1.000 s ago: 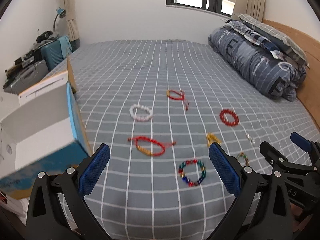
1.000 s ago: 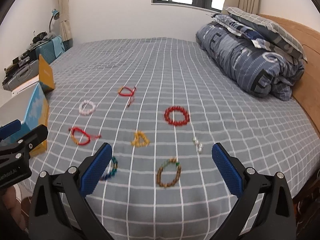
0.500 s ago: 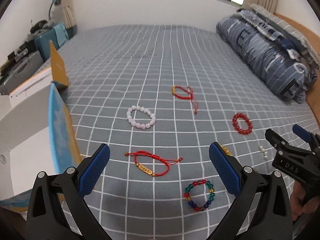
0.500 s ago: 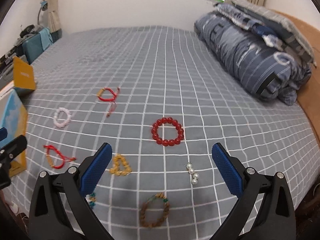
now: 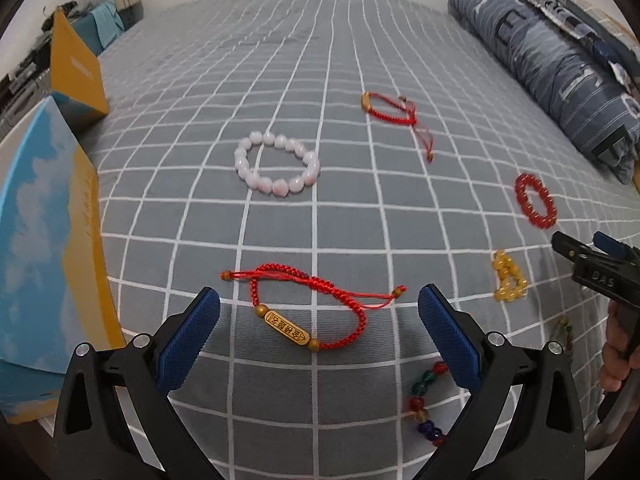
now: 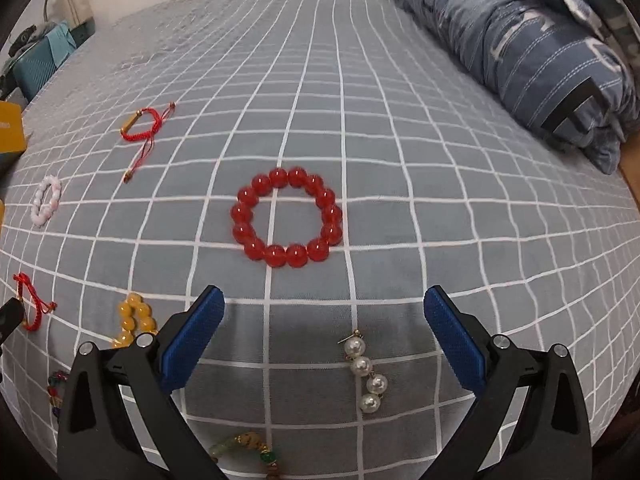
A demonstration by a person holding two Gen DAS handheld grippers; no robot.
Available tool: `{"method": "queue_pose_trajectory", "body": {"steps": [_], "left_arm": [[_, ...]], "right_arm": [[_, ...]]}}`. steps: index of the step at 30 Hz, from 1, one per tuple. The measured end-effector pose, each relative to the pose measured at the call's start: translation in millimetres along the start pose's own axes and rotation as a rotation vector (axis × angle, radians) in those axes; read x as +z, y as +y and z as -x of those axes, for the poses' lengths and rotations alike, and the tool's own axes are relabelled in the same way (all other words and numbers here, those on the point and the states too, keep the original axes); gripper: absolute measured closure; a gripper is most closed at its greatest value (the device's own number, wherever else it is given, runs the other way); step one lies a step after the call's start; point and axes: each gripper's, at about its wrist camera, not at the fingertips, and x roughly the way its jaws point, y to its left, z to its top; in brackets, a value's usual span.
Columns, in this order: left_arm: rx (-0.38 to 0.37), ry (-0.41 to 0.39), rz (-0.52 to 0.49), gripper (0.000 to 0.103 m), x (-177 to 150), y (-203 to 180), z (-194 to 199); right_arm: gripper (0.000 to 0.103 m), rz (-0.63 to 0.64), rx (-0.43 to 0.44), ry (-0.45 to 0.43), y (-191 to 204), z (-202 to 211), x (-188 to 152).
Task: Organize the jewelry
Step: 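Grasp the red string bracelet with the left tool while the right tool grasps the pearl earring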
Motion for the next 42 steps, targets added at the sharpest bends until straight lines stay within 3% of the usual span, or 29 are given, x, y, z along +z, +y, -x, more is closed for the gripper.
{"method": "queue_pose_trajectory", "body": {"steps": [4, 8, 10, 19, 25, 28, 30, 31, 33, 42], "left_arm": [[-0.013, 0.037, 0.015, 0.006, -4, 4, -15], [-0.024, 0.059, 0.019, 0.008, -5, 6, -25], [0.001, 0.064, 0.01, 0.014, -4, 6, -29], [0.029, 0.064, -0.017, 0.023, -4, 4, -34], [0.019, 0.063, 0.011, 0.044, -3, 11, -31], [0.009, 0.059, 0.014, 0.061, -3, 12, -28], [-0.006, 0.055, 0.017, 0.078, -3, 13, -27], [-0.009, 0.054, 0.018, 0.08, -4, 13, -27], [-0.018, 0.052, 0.019, 0.091, -4, 15, -26], [-0.02, -0.01, 0.012, 0.092, -6, 12, -10]], "right_arm": [[0.008, -0.014, -0.002, 0.03, -5, -6, -2], [0.017, -0.034, 0.012, 0.072, -12, -10, -7], [0.021, -0.033, 0.023, 0.084, -12, -12, -10], [0.034, -0.034, 0.043, 0.097, -12, -7, -16], [0.044, -0.051, 0.044, 0.106, -13, -5, -19], [0.056, -0.049, 0.043, 0.108, -13, -2, -19], [0.068, -0.054, 0.03, 0.106, -13, -2, -19], [0.072, -0.051, 0.024, 0.106, -12, -2, -19], [0.089, -0.049, 0.013, 0.104, -12, -2, -19], [0.09, -0.08, 0.017, 0.085, -16, 1, -19]]}}
